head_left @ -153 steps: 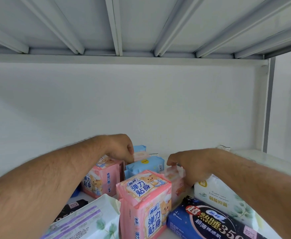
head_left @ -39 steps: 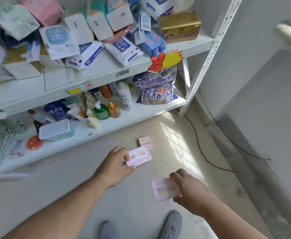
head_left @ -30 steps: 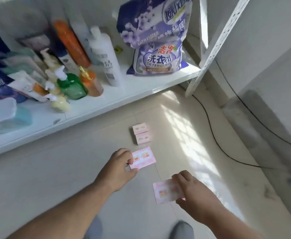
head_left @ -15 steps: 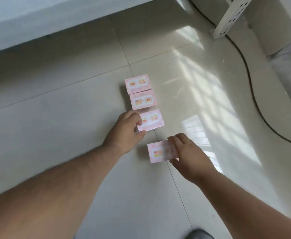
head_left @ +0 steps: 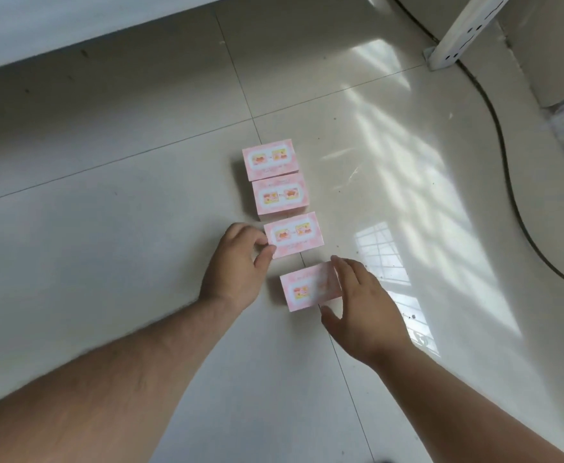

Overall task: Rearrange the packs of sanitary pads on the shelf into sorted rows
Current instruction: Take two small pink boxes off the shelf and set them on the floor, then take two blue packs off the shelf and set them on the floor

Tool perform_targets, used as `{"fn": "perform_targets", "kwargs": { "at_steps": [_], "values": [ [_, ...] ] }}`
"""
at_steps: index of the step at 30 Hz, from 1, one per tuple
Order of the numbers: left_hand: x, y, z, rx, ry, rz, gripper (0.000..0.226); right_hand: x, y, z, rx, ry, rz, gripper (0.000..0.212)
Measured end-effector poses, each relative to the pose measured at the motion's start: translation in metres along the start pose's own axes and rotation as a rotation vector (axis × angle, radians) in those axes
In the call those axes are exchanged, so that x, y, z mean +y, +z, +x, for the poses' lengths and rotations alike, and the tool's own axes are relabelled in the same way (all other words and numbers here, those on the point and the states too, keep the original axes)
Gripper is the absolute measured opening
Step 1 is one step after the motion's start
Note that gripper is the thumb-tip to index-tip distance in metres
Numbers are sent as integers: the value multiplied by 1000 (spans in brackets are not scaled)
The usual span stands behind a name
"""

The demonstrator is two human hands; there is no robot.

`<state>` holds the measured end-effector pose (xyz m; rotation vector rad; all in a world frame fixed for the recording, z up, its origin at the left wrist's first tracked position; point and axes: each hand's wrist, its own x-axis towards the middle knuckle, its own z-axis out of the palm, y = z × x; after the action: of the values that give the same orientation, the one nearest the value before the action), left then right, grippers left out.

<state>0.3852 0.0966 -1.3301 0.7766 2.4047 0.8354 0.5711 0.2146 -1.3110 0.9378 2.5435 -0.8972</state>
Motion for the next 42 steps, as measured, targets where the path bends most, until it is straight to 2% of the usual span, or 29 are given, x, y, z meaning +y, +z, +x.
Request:
{"fn": "perform_targets", "kwargs": {
  "at_steps": [3,5,9,18,23,27,29,31,33,34,36,38,42],
  "values": [
    [7,8,5,-14,-372,-185,19,-6,7,-4,35,218,183,64],
    [9,11,10,-60,-500,-255,20,-9,11,2,14,325,315,54],
    [10,12,15,-82,-510,-289,17,-13,14,14,40,386,432,31],
    [9,0,23,-60,-513,-296,25,-24,9,41,74,430,440,30],
    [7,-2,21,-95,-519,-321,28,-27,7,41,40,457,443,40],
    [9,-9,15,-150,-544,-349,39,-30,-4,33,-1,489,446,66],
    [12,-20,8,-153,-499,-258,42,-36,-15,22,-18,515,400,70],
    [28,-40,-4,-171,-445,-158,35,-42,-30,7,-31,522,352,65],
    [49,-66,-20,-273,-395,-43,28,-53,-51,-12,-56,523,317,61],
    [62,-84,-28,-342,-362,74,42,-61,-65,-23,-75,506,281,60],
    [90,-120,-47,-442,-281,282,59,-81,-99,-45,-118,421,169,59],
    [131,-163,-64,-494,-238,408,64,-107,-142,-68,-134,276,1,59],
    [236,-257,-102,-456,-174,492,67,-169,-250,-118,-119,42,-289,65]
  ]
}}
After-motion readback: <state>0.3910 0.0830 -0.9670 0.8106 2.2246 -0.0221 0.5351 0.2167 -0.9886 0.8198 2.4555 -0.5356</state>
